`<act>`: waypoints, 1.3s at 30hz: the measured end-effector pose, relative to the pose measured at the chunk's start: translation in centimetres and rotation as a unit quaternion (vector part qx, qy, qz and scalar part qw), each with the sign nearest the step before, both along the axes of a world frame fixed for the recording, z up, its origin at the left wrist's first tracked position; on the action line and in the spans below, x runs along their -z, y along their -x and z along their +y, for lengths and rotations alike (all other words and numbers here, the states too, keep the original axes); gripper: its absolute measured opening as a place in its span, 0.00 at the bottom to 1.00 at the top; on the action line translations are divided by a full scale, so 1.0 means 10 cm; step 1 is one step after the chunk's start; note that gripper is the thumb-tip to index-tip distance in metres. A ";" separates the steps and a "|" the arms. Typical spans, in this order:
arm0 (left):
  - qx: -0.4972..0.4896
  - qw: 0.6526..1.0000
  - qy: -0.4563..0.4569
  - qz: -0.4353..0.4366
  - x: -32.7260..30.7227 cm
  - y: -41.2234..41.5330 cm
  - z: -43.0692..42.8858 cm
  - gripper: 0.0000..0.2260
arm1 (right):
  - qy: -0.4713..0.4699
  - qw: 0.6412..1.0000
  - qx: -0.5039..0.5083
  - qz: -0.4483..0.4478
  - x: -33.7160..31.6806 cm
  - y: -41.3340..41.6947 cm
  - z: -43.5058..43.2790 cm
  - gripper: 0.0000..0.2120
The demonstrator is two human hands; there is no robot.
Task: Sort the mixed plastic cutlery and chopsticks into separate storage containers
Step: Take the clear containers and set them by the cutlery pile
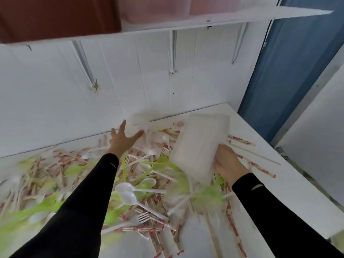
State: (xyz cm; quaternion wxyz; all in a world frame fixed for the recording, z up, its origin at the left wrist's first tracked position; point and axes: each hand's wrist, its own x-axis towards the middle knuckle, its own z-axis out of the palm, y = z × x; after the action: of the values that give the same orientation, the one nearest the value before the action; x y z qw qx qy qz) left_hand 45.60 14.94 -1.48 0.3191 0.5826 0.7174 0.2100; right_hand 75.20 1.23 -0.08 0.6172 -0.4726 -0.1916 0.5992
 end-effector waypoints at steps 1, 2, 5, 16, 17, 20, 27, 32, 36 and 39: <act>-0.019 1.000 -0.010 -0.021 0.00 -0.10 -0.01 0.42 | 0.003 1.000 -0.006 0.002 -0.02 -0.06 0.04 0.05; -0.035 0.998 -0.043 -0.012 0.00 -0.22 -0.04 0.39 | 0.011 1.000 -0.006 -0.001 -0.05 -0.11 0.07 0.06; -0.017 0.977 -0.146 0.152 0.01 -0.62 -0.07 0.35 | 0.030 0.999 -0.013 -0.013 -0.07 -0.34 0.22 0.15; -0.135 0.956 -0.154 0.209 0.08 -1.04 0.06 0.20 | 0.050 0.994 -0.090 -0.030 -0.06 -1.09 0.47 0.15; -0.154 0.953 -0.169 0.201 0.07 -1.06 0.04 0.17 | 0.053 0.994 -0.094 -0.019 -0.04 -1.13 0.51 0.15; -0.196 0.941 -0.240 0.134 -0.07 -1.15 -0.08 0.13 | 0.061 0.990 -0.125 0.008 0.06 -1.16 0.61 0.16; -0.135 0.882 -0.133 -0.431 -0.58 -1.55 -0.55 0.14 | 0.085 0.980 -0.158 0.085 0.14 -0.95 0.75 0.11; -0.091 0.847 -0.068 -0.519 -0.72 -2.03 -0.65 0.13 | 0.041 0.979 -0.166 0.115 0.16 -1.06 0.81 0.16; -0.046 0.861 -0.073 -0.501 -0.70 -2.21 -0.59 0.14 | -0.001 0.981 -0.175 0.082 0.13 -1.20 0.84 0.06; 0.014 0.882 -0.060 -0.467 -0.74 -2.50 -0.57 0.13 | 0.012 0.983 -0.133 0.125 0.14 -1.33 0.94 0.07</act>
State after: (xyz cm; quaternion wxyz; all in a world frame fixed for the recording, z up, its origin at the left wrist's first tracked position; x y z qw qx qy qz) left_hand 70.56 9.26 5.94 0.5850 0.4446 0.4629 0.4958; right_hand 88.47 10.58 -1.48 0.5451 -0.3713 -0.1669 0.7329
